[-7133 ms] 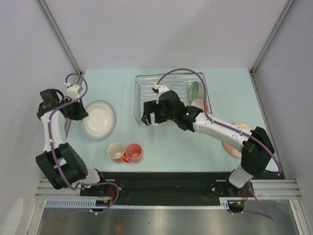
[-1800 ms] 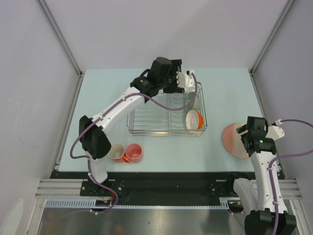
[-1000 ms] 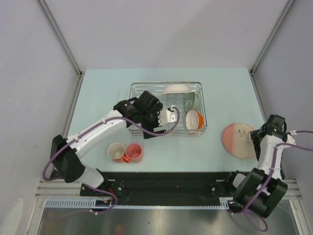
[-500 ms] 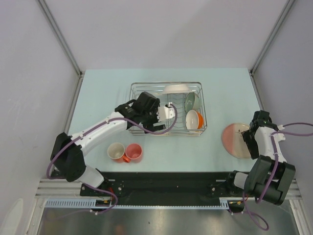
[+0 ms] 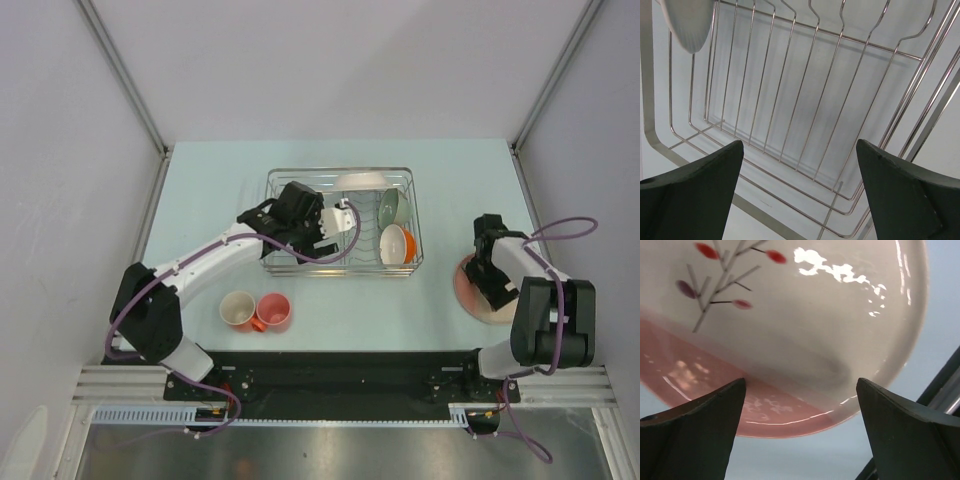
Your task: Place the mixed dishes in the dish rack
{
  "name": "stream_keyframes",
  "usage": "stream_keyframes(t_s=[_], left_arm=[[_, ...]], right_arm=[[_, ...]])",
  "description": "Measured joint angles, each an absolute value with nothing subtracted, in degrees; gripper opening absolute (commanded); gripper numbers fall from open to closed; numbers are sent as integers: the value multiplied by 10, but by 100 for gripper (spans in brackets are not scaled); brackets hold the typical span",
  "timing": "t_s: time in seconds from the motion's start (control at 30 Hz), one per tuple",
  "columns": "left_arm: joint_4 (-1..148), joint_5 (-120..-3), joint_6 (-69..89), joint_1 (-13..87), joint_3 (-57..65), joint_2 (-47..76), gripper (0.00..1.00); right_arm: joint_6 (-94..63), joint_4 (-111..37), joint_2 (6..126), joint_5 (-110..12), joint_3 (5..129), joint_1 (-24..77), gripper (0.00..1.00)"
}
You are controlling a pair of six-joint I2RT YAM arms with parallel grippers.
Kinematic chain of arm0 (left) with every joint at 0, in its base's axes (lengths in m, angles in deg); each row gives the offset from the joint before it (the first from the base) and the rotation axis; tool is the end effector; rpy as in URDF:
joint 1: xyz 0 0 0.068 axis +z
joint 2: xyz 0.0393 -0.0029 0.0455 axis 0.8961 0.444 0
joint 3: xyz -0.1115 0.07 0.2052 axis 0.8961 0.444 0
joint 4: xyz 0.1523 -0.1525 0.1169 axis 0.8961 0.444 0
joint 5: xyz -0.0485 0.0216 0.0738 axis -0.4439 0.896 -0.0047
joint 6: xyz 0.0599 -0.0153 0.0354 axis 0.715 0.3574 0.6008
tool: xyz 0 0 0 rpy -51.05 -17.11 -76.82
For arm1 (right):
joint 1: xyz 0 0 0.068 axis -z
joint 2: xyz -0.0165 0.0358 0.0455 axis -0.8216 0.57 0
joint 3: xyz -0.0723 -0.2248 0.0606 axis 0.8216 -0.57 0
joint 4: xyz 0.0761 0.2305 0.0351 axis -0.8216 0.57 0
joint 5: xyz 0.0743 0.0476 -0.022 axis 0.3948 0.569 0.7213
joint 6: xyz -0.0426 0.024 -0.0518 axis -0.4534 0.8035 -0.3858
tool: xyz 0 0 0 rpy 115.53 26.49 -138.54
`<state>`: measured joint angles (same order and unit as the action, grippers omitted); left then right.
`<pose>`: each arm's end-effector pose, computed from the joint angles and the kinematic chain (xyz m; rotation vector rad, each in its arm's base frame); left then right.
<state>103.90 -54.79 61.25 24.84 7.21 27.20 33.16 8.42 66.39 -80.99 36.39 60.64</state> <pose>0.2618 -0.2127 0.2298 1.5396 1.8527 -0.0266 0.2181 -0.0451 0.1328 1.4575 2.3888 -0.4773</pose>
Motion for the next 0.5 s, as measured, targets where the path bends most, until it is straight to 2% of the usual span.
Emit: stream_keyframes(t_s=[0.2, 0.5], left_arm=[[1036, -555, 602, 248, 75, 270, 100], [1017, -559, 592, 248, 128, 249, 100]], right_arm=[[330, 60, 733, -840, 417, 559, 100], [341, 72, 747, -898, 424, 467, 100]])
